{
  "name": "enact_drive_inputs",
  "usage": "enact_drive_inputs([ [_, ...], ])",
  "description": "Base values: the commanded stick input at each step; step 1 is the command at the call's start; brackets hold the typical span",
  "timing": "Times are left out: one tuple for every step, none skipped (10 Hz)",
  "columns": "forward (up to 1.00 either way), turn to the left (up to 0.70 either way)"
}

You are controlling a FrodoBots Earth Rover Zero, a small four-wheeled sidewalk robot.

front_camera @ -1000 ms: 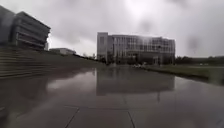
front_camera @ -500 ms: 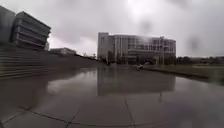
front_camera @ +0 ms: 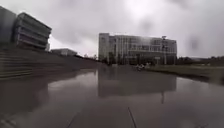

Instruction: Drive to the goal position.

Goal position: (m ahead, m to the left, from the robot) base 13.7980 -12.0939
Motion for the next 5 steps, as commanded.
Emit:
enact_drive_inputs([
  [0.70,0.00],
  [0.70,0.00],
  [0.70,0.00],
  [0.70,0.00],
  [0.70,0.00],
])
